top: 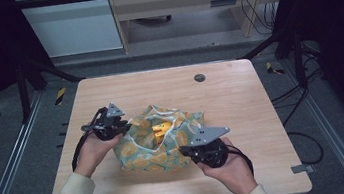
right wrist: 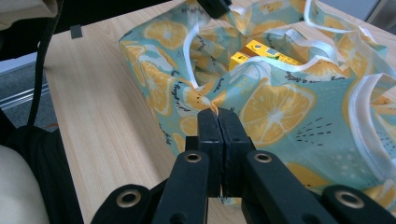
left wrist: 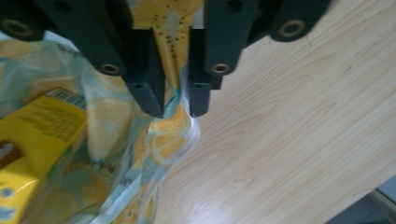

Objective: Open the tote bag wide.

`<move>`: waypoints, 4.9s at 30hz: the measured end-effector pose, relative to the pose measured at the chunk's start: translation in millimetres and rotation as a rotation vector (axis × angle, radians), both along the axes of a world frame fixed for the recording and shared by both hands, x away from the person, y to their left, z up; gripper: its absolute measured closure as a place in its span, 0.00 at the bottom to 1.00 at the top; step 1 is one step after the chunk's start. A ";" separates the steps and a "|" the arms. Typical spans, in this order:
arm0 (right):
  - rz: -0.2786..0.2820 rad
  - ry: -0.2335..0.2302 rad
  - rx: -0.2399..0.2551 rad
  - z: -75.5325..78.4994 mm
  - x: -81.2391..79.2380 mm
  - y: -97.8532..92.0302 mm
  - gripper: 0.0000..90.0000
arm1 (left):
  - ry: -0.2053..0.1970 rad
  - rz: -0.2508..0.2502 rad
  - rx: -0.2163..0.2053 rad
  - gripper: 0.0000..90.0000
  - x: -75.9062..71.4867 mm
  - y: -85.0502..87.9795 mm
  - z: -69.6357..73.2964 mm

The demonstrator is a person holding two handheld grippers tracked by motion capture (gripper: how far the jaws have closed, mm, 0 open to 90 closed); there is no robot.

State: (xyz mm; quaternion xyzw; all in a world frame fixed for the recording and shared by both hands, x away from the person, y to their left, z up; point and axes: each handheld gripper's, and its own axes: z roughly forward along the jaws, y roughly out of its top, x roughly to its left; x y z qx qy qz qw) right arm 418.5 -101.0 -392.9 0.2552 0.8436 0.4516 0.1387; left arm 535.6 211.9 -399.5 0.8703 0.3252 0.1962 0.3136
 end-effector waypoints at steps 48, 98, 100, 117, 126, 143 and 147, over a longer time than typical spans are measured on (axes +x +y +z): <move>-0.164 0.036 -0.103 22.3 78.5 -16.2 1.00 | -0.071 -0.140 -0.163 0.99 -71.4 22.0 37.1; -0.078 0.071 -0.147 -14.2 9.8 -37.9 0.65 | 0.077 -0.274 -0.066 0.98 -101.6 -4.8 -45.1; -0.091 0.049 -0.159 -2.6 17.1 -35.9 0.58 | 0.080 -0.283 -0.058 0.98 -102.9 -6.5 -46.3; -0.159 0.093 -0.210 -9.3 83.5 -7.6 0.40 | 0.101 -0.306 0.001 0.98 -109.2 -3.8 -55.2; -0.134 0.148 -0.233 -19.5 87.8 -6.7 0.39 | 0.111 -0.322 0.020 0.98 -111.0 -8.3 -58.7; -0.166 0.112 -0.224 -20.6 110.7 4.7 0.97 | 0.127 -0.329 0.045 0.98 -107.0 -7.4 -61.4; -0.182 0.092 -0.216 -11.6 123.1 3.3 0.99 | 0.105 -0.312 0.024 0.98 -99.6 -11.8 -56.4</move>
